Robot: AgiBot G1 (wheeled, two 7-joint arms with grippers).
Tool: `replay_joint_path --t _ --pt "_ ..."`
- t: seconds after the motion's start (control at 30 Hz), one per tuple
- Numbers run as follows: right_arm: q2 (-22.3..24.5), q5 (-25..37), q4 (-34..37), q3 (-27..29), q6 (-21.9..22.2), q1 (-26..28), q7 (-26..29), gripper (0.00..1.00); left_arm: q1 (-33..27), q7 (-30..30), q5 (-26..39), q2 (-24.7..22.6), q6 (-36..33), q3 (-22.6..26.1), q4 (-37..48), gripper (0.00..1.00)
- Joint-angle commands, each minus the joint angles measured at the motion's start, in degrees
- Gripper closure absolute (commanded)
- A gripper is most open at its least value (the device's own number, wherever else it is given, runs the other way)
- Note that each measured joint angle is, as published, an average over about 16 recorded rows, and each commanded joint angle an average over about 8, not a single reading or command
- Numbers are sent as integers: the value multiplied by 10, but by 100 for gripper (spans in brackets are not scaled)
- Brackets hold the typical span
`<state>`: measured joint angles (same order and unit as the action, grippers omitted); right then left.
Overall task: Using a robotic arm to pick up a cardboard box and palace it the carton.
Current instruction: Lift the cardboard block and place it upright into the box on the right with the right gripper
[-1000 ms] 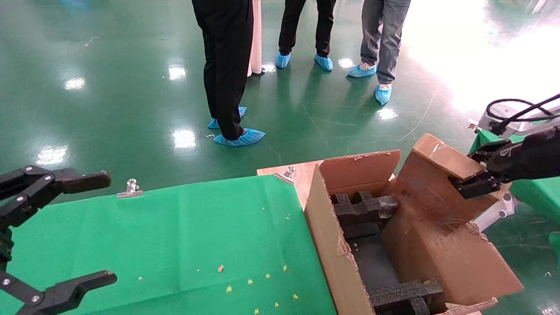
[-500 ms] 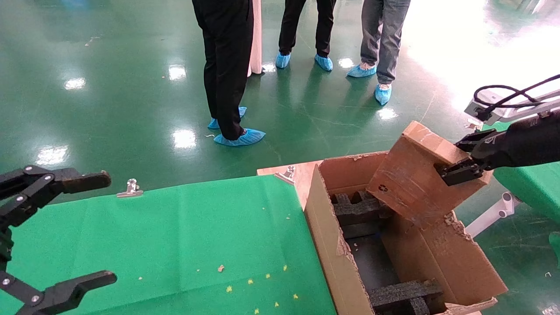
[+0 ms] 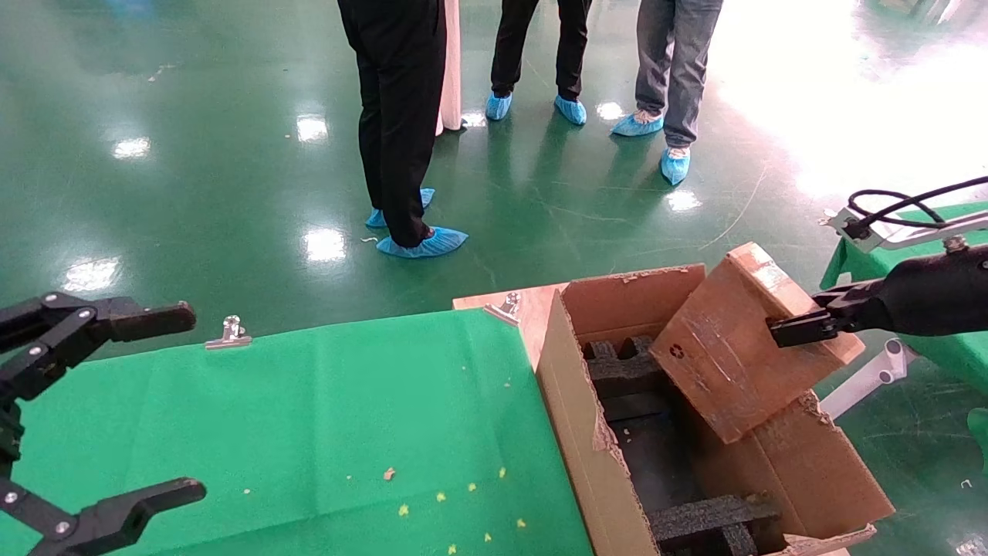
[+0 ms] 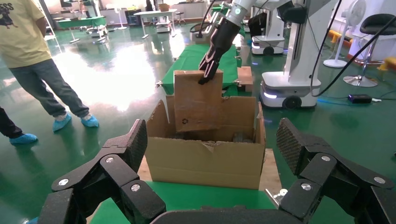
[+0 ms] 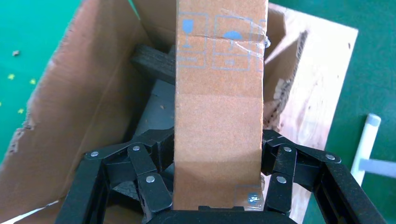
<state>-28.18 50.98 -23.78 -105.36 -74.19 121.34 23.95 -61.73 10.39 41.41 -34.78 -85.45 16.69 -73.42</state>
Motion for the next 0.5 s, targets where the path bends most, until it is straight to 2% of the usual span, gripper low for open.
replay_joint_path --t 0.03,0.27,0.5 --pt "6 0 -13 -2 14 -6 16 100 0 0 0 0 0 0 0 0" --pt "12 4 -41 -6 21 -10 38 100 0 0 0 0 0 0 0 0" --pt "10 4 -35 -6 20 -9 33 100 0 0 0 0 0 0 0 0"
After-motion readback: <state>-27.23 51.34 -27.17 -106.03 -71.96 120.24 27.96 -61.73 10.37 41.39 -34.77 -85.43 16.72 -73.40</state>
